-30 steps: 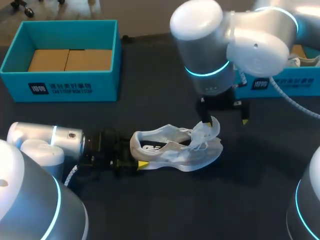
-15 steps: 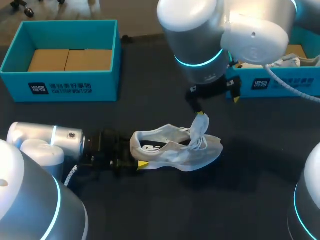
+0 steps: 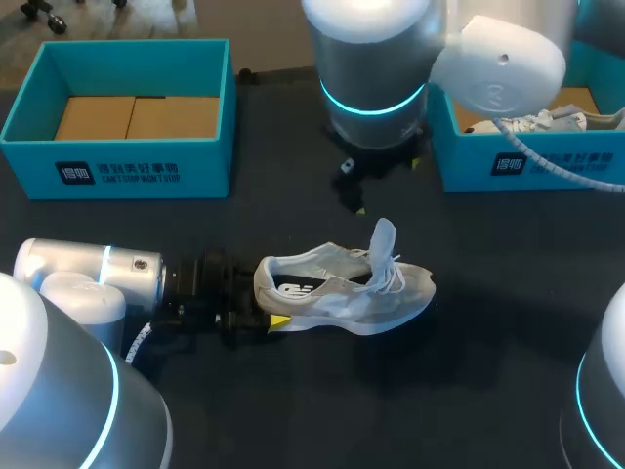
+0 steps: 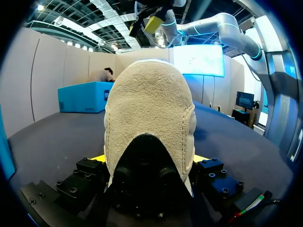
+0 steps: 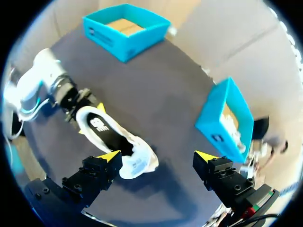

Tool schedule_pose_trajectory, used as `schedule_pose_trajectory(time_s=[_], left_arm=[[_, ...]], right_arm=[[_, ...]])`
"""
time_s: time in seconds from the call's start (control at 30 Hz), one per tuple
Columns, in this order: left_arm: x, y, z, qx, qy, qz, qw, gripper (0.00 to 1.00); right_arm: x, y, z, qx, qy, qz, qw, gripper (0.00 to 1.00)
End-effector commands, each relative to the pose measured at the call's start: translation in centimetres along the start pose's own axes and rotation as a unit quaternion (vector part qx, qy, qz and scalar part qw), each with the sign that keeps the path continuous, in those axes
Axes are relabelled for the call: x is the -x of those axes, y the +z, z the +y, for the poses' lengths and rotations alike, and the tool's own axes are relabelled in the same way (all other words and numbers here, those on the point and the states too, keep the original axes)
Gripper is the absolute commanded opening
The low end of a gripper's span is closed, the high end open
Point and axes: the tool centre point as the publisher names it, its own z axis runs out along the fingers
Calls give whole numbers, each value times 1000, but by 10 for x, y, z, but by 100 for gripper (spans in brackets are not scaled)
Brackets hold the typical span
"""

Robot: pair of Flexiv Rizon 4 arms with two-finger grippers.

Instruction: Take the shoe out of the shoebox, open the shoe tongue, remove and reinsert the insole, then place the shoe into the shoebox

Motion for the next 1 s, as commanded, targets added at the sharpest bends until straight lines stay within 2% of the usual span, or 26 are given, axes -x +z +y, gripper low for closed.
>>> schedule_pose_trajectory(time_s=[0.03, 0.37, 0.4, 0.43, 0.47, 0.57, 0.6, 0.8, 1.0], left_arm=[[-1, 0, 0, 1, 0, 0, 1000, 0], [-1, 0, 0, 1, 0, 0, 1000, 0], [-1, 0, 0, 1, 0, 0, 1000, 0], [-1, 0, 0, 1, 0, 0, 1000, 0], [-1, 0, 0, 1, 0, 0, 1000, 0], [-1, 0, 0, 1, 0, 0, 1000, 0], [-1, 0, 0, 1, 0, 0, 1000, 0], [-1, 0, 0, 1, 0, 0, 1000, 0], [-1, 0, 0, 1, 0, 0, 1000, 0]], right_arm=[[1, -9, 2, 25, -31, 4, 999, 100], [-23, -11, 23, 42, -118, 26, 992, 100], [-26, -9, 25, 43, -131, 29, 990, 87], [-29, -9, 26, 44, -139, 31, 989, 65], [-30, -8, 27, 45, -146, 32, 988, 48], [-36, -6, 31, 48, -173, 36, 983, 20], [-39, -5, 33, 50, -185, 36, 981, 2], [-57, 5, 37, 50, -250, 39, 966, 0], [-60, 6, 37, 50, -251, 40, 966, 0]])
